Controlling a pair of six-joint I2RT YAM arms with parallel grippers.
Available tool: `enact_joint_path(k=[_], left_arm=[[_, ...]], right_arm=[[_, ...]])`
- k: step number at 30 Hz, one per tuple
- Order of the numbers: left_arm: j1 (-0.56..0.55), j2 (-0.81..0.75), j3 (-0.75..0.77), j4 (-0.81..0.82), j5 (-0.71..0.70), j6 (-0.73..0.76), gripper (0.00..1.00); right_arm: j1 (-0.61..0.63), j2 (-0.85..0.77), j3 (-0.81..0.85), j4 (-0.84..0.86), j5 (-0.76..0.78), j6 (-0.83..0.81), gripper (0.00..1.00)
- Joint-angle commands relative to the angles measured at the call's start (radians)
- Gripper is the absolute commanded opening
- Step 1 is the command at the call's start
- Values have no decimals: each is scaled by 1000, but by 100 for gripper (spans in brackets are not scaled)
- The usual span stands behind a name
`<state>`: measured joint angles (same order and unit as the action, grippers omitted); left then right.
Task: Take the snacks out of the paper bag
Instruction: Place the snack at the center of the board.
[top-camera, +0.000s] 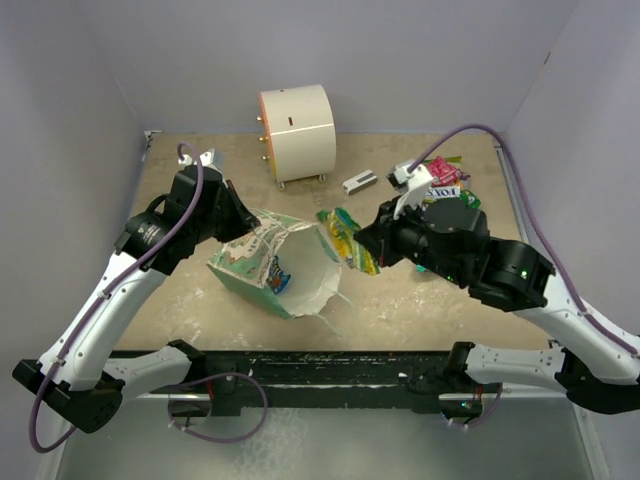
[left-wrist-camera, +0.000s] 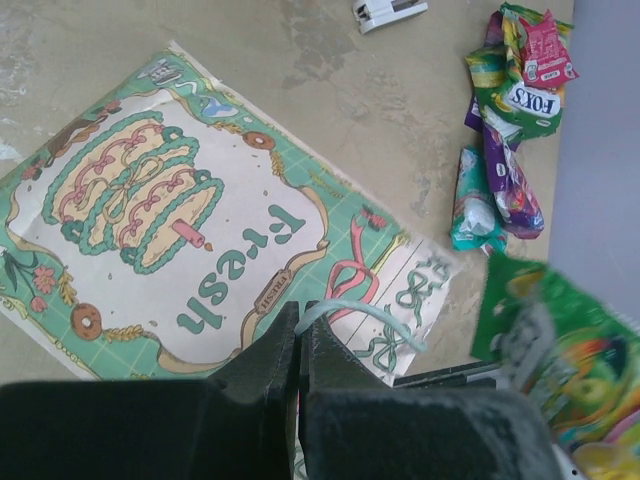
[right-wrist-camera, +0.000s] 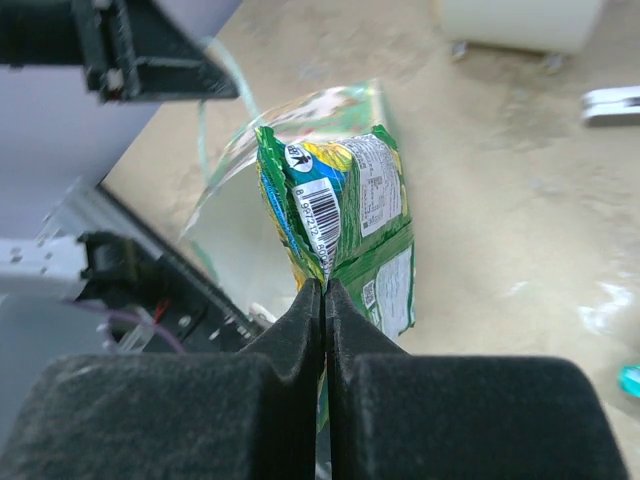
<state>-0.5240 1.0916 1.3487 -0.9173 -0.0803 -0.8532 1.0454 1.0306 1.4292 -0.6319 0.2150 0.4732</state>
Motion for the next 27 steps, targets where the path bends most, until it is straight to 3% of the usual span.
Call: enact_joint_path(k=[1,4,8,13,27], left_arm=[[4,-5,32,2,-21,10,0],[4,-6,35,11,-25,18,0],[4,0,48,26,-33,38,0],[4,24,95,40,-2,87,0],[5,-26,98,131,148,210,0]], right_arm=[[0,-15,124,-73,312,-76,0],[-2,12,169,-104,430,-90,0],[-3,2,157,-4,446,-142,0],[-60,92,186,-65,658,-162,0],[-692,307,158,-80,478,-336,0]])
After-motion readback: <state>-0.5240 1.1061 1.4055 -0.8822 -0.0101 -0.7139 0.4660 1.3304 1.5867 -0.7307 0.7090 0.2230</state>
